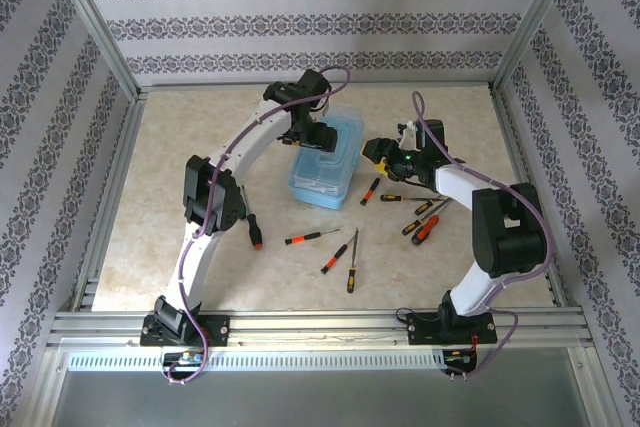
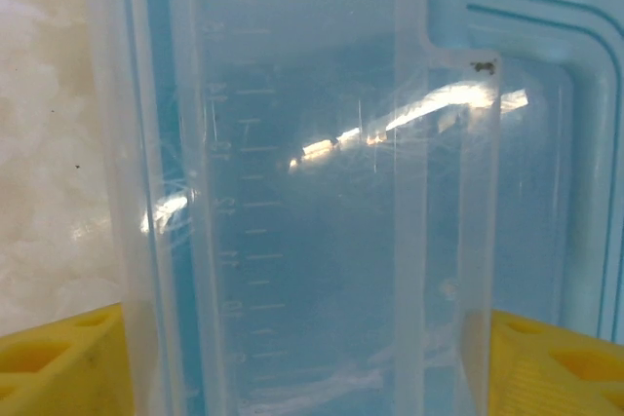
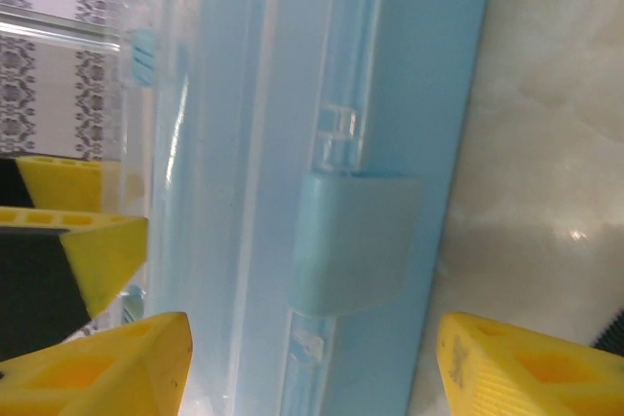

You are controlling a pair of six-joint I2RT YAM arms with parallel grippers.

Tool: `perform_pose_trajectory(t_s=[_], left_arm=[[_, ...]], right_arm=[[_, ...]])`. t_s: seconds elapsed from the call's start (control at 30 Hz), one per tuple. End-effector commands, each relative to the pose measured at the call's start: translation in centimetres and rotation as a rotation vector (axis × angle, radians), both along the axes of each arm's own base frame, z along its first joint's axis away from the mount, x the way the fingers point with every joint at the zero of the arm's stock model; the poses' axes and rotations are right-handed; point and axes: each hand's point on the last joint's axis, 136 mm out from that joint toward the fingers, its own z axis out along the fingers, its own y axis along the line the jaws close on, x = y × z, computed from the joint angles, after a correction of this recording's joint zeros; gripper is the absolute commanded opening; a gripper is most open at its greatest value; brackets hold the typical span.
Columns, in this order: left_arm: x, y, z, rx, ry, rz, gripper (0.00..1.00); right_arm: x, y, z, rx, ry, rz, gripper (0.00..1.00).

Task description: Pack the tool kit

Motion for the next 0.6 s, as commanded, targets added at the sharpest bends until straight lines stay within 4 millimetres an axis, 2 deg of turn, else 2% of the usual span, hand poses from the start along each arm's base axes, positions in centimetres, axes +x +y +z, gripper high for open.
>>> perform_pose_trajectory(t_s=[0.0,0.1,0.27,0.4,0.57], left_arm=[[-1.0,0.6,-0.8,0.003,0.059,-0.001,0.74],[-0.9,0.9,-1.0,-0.010,0.069,0.016,0.69],[-0.8,0.8,-1.3,-0.099,0.103,0.023,0.66],[-0.6,1.0,-1.1,-0.138,0.099,0.018,0.66],[-0.7,1.2,-1.0,-0.147,0.098,-0.007,0.66]], right_arm=[[0.6,0.5,0.1,0.089,-0.038,0.018,0.68],[1.2,0.9,0.1,0.173,-0.067,0.031,0.69],[2.3,1.3,0.1,0.329,-0.099,0.045,0.74],[2.3,1.6,-0.7,0.339,-0.085,0.046,0.73],[1.9,3.5,-0.6,0.342,-0.084,0.106,0.73]])
